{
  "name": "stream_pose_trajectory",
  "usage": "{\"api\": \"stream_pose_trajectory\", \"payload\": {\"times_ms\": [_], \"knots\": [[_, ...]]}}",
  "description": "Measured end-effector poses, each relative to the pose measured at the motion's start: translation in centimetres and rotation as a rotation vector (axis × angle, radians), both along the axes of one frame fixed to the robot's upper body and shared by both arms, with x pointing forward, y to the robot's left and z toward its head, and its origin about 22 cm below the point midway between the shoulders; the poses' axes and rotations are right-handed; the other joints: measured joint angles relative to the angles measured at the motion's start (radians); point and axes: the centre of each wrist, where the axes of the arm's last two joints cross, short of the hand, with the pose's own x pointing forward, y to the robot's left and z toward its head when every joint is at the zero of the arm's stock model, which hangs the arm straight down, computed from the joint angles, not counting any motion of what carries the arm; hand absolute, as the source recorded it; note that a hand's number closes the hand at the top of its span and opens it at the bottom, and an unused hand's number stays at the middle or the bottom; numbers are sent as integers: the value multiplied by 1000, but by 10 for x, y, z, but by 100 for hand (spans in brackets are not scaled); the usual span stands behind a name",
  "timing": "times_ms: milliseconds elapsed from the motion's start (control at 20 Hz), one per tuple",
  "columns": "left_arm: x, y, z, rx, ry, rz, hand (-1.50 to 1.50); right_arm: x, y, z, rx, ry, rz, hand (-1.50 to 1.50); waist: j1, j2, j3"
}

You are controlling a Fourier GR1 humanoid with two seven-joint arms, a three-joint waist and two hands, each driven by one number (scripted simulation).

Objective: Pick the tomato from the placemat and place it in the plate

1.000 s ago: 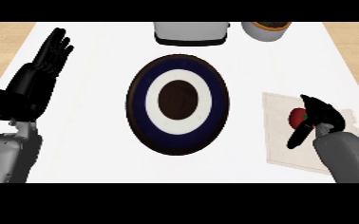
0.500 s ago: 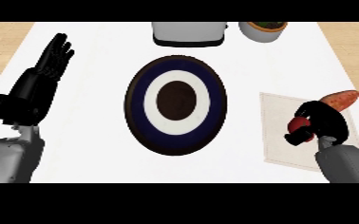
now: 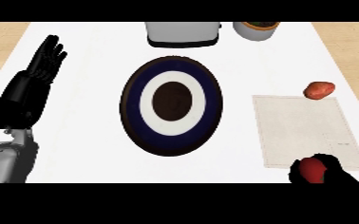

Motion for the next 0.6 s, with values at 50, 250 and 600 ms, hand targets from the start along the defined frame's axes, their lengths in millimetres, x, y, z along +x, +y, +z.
{"api": "stream_pose_trajectory", "payload": {"times_ms": [50,250,600], "knots": [[0,-3,3,2,-4,-2,0,-13,3,2,-8,-21,1,150,2,3,2],[0,-2,0,-6,-4,-14,0,-47,22,23,13,-128,48,150,10,10,6],[3,-3,-2,-10,-4,-22,0,-63,67,74,100,-419,235,150,15,12,8]]}}
